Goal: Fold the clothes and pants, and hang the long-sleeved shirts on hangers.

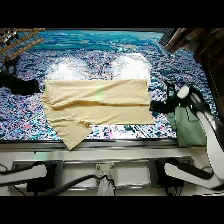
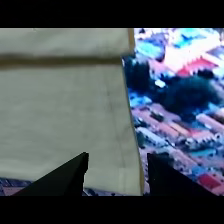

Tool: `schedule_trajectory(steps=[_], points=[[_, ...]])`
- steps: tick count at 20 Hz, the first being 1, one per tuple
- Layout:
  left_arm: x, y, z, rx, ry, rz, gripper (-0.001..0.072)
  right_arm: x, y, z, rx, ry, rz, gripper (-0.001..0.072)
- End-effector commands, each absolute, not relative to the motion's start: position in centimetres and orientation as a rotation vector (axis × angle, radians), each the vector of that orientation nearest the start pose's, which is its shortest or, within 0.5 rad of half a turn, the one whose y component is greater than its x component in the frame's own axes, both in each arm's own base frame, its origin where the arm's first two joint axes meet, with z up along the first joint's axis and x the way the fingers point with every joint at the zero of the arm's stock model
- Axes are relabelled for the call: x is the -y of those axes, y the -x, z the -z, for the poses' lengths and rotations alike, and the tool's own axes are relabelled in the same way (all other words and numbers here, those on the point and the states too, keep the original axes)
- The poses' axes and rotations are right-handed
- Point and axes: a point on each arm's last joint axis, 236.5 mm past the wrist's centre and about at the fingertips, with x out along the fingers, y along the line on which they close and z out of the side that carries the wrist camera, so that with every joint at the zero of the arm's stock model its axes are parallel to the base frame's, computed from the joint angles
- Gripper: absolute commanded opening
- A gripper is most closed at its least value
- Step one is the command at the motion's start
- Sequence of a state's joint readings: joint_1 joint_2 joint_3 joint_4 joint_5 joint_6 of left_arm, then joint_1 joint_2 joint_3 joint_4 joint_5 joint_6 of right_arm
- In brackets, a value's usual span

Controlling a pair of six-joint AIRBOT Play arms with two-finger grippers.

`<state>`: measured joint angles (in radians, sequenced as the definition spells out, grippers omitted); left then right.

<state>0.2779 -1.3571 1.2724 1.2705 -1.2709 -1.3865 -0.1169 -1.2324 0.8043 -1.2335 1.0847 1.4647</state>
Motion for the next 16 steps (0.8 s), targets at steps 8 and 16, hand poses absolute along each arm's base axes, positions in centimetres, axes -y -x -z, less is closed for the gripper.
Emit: schedule_trajectory(steps=[8,16], points=[[-1.3,-32.9,1.1,-1.159,0.491,-0.014,0.0338,-2.7,-26.1,9.0,-1.337,-0.558,0.035,0.0428],[-1.2,-32.6,1.4,-1.167,0.463,0.005,0.0338,-4.0,-25.7,10.5,-1.405,-0.648,0.034,0.0354]])
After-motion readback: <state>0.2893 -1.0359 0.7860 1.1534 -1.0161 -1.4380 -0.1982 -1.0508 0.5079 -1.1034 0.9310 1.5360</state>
